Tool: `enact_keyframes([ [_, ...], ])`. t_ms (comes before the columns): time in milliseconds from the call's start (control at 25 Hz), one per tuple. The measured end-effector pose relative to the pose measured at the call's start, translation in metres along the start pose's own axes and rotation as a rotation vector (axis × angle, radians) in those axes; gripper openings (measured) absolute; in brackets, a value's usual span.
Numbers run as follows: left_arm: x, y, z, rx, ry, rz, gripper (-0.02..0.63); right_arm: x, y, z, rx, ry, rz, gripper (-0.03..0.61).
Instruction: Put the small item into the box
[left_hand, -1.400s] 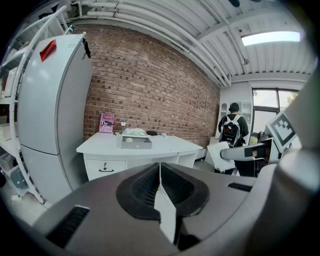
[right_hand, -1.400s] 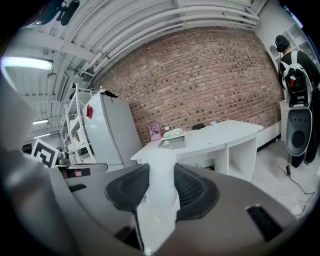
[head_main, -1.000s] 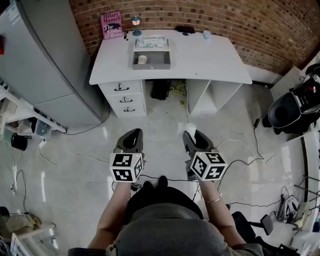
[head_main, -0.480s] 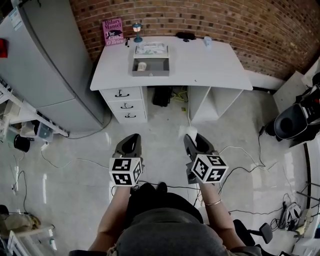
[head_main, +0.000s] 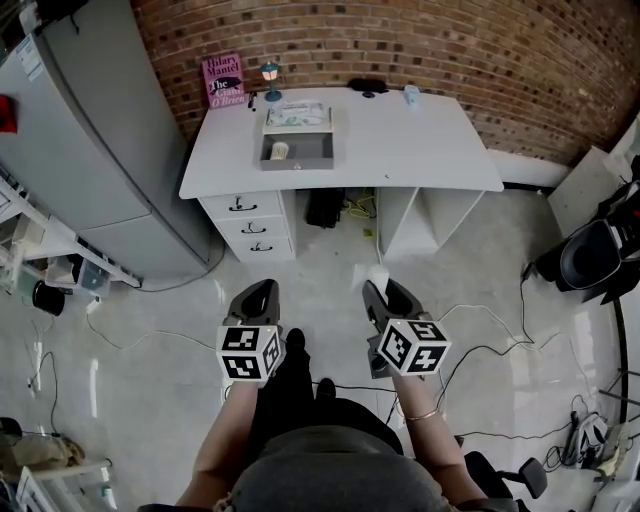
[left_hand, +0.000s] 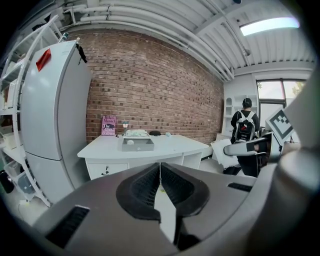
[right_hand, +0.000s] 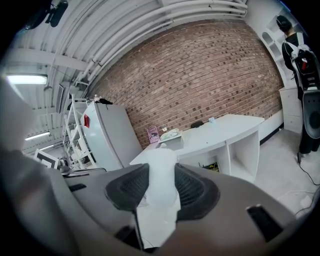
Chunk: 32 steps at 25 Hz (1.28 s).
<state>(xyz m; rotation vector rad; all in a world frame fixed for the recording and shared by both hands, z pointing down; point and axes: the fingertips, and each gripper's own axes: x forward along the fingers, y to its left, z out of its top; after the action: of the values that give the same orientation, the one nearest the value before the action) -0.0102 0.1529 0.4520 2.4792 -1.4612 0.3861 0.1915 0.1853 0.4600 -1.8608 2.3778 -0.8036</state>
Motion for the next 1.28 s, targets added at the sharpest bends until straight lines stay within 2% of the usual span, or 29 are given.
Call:
enact_keyframes([
  [520, 0.038, 0.032, 0.006, -0.021, 0.008, 0.002, 0.028, 0.052, 0.003, 0.011, -0.006, 0.031, 0.006, 0.161],
  [840, 0.094, 0.078, 0.022, -0.031, 0.02, -0.01, 0.028, 0.117, -0.001, 0.036, 0.008, 0.026, -0.01, 0.161],
  [1280, 0.176, 0.135, 0.059, -0.034, 0.023, -0.065, 0.028, 0.209, 0.0, 0.08, 0.007, 0.009, -0.056, 0.161],
])
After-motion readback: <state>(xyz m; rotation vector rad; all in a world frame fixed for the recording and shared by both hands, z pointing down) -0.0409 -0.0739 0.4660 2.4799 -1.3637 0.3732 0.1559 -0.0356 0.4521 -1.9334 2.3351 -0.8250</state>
